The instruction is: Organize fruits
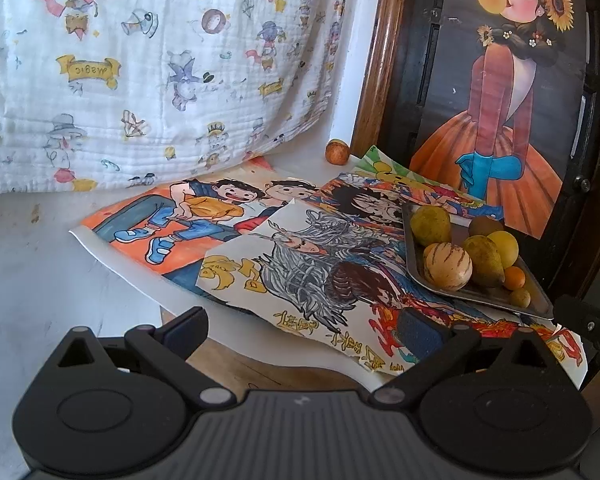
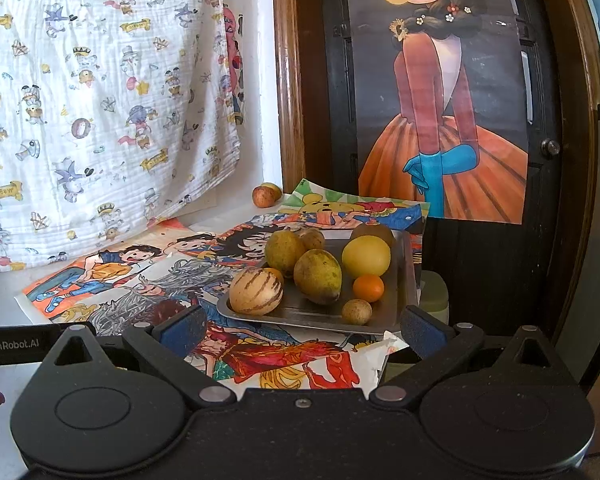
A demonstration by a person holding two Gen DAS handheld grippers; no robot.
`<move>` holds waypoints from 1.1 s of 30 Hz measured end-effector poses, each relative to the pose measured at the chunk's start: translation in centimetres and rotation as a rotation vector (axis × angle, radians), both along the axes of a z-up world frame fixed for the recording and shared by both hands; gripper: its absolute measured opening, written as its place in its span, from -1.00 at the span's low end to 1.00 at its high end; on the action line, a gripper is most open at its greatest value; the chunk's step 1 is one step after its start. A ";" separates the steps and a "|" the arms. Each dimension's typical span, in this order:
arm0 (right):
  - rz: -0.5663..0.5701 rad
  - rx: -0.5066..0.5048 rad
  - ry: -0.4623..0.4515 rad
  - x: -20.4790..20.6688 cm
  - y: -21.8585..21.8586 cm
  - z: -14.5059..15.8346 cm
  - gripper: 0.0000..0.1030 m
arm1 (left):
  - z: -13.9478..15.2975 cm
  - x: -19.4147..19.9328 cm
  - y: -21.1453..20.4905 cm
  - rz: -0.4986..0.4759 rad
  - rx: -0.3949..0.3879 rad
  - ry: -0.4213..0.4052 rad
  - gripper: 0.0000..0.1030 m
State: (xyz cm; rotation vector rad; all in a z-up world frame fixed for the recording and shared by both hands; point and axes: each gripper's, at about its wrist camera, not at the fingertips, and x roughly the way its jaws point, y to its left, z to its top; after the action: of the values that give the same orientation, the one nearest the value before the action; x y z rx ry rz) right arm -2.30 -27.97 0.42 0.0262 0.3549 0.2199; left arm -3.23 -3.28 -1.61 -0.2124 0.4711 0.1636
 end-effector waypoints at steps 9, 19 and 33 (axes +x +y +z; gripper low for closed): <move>-0.001 0.000 0.002 0.0 0.1 -0.1 0.99 | 0.0 0.0 0.0 0.000 0.000 0.002 0.99; 0.000 0.000 0.002 0.0 0.1 -0.1 0.99 | -0.3 -0.1 0.1 0.002 -0.003 0.005 0.99; -0.001 -0.006 0.010 -0.1 0.3 -0.3 0.99 | -0.3 -0.5 0.4 0.019 -0.026 -0.001 0.99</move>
State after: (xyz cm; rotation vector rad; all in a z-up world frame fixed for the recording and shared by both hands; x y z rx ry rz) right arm -2.37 -27.64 0.15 0.0220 0.3652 0.2179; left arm -3.72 -2.86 -1.95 -0.2425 0.4708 0.1761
